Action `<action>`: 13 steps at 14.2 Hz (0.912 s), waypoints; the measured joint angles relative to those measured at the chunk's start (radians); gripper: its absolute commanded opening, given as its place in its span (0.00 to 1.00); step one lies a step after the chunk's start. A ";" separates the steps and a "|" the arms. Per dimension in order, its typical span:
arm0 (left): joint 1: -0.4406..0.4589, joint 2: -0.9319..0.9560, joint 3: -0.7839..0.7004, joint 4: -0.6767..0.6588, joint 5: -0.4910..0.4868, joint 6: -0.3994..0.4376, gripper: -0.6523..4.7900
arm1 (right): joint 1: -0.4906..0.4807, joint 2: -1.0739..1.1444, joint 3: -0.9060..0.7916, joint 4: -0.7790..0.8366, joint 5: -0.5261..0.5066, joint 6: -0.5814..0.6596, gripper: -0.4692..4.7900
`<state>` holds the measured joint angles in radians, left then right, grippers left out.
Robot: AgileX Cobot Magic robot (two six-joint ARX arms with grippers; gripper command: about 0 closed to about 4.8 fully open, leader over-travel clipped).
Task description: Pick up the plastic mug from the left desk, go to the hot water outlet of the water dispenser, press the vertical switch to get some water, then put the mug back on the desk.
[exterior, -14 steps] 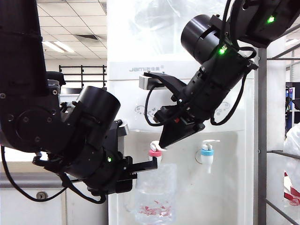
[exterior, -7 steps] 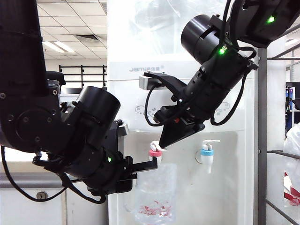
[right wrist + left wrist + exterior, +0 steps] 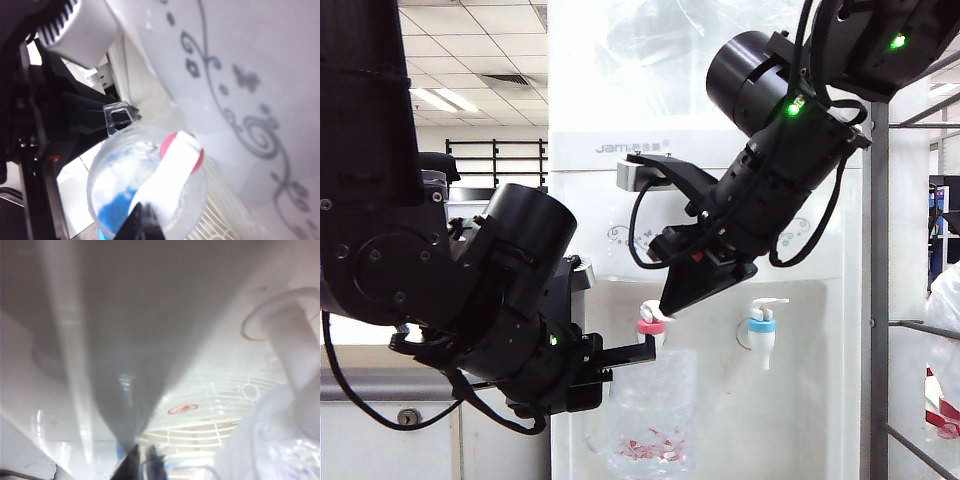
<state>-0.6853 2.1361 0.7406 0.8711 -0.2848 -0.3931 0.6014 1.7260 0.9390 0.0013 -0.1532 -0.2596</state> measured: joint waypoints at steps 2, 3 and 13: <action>0.000 0.000 0.000 0.000 0.000 0.000 0.11 | 0.000 -0.037 -0.003 -0.006 0.002 0.006 0.09; 0.000 0.000 0.000 0.000 0.000 0.000 0.11 | 0.000 -0.072 -0.003 -0.028 0.001 0.026 0.09; 0.000 0.000 0.000 0.001 0.000 0.000 0.11 | 0.001 -0.692 -0.003 -0.319 0.026 0.135 0.09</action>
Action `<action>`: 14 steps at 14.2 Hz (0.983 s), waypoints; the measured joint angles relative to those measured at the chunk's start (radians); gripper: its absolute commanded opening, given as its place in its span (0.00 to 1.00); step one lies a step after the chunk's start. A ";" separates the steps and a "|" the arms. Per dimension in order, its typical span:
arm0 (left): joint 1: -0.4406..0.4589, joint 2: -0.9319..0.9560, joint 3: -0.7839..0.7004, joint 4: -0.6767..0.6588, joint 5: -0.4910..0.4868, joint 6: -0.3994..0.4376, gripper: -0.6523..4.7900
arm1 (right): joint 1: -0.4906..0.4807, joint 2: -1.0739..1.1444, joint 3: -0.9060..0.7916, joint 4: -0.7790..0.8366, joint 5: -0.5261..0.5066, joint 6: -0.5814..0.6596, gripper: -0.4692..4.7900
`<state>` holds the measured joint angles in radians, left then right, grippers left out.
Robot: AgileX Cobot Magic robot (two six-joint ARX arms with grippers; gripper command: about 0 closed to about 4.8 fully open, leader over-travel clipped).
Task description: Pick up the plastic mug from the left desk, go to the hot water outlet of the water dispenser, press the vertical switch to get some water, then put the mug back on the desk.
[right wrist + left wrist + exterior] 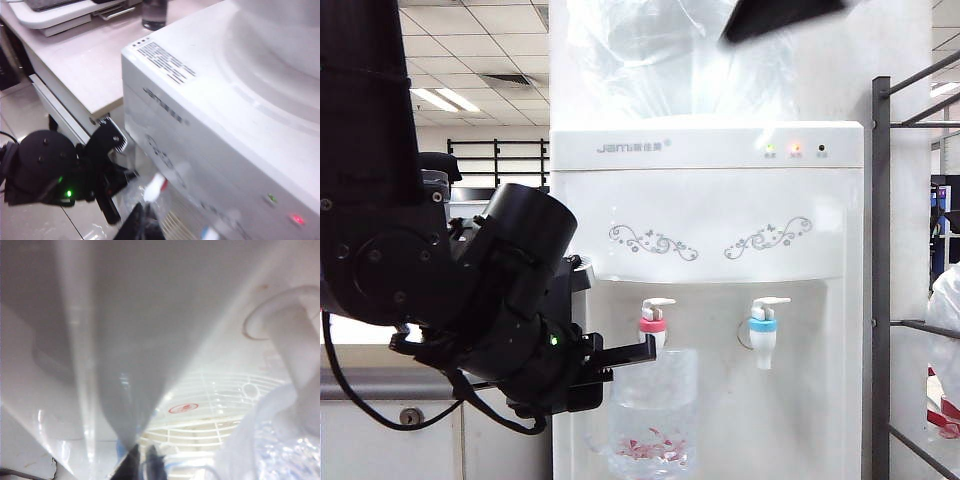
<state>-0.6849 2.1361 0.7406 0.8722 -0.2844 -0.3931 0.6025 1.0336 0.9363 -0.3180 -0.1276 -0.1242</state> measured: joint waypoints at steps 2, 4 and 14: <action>0.000 0.000 0.000 0.001 0.000 0.000 0.11 | 0.000 -0.056 0.000 -0.077 0.033 -0.003 0.09; 0.000 0.000 0.000 0.002 0.000 0.000 0.11 | 0.000 -0.104 -0.005 -0.151 0.061 -0.005 0.09; -0.028 0.000 -0.001 -0.085 0.050 0.004 0.11 | -0.001 -0.188 -0.006 -0.234 0.109 -0.027 0.09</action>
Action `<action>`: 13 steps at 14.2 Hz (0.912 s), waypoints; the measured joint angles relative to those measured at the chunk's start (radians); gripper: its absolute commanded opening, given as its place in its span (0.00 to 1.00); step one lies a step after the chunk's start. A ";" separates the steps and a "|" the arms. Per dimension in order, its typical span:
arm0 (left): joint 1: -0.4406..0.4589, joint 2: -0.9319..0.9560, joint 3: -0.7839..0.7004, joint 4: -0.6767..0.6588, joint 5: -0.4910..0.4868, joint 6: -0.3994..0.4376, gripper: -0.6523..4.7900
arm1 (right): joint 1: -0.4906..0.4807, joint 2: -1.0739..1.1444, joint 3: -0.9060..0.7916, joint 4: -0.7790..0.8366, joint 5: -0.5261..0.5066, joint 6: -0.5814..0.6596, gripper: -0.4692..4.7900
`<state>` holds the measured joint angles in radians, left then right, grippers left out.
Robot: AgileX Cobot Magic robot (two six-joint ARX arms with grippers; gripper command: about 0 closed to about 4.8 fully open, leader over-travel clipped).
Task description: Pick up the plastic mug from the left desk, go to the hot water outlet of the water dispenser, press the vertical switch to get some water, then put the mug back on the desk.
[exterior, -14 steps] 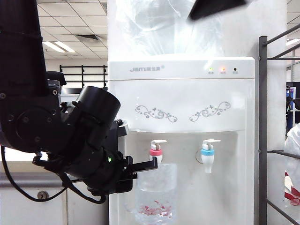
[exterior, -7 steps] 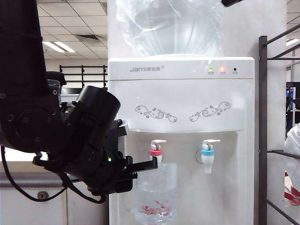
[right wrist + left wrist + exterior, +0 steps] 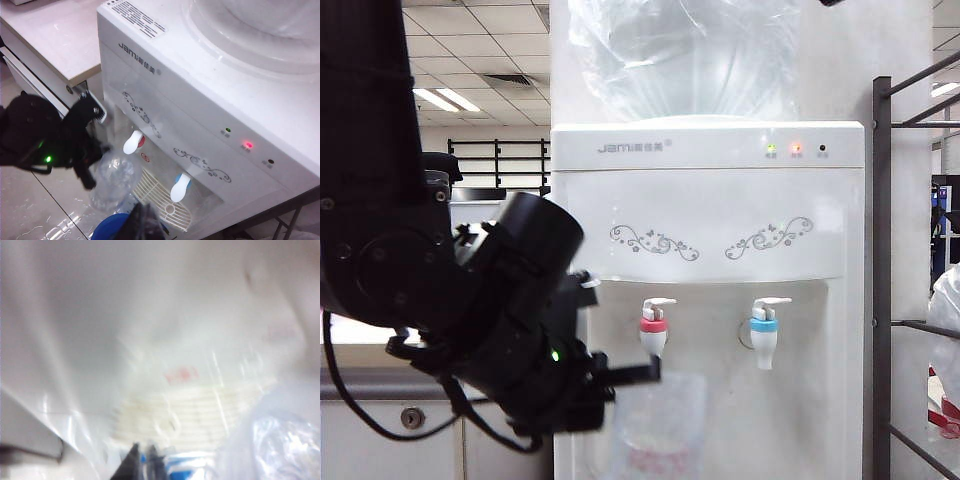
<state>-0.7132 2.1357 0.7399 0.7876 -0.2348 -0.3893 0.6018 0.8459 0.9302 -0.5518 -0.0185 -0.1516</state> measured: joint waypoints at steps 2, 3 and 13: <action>-0.023 0.000 -0.001 -0.003 0.050 0.000 0.11 | 0.000 0.000 0.000 -0.001 0.013 -0.003 0.09; -0.033 0.000 -0.001 -0.002 0.057 0.000 0.11 | 0.000 0.000 0.000 0.000 0.018 -0.003 0.09; -0.160 -0.278 -0.059 -0.057 0.064 0.087 0.11 | -0.045 -0.059 0.000 0.000 0.026 -0.010 0.09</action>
<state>-0.8730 1.8576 0.6807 0.7303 -0.1711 -0.3027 0.5568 0.7868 0.9302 -0.5514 0.0074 -0.1616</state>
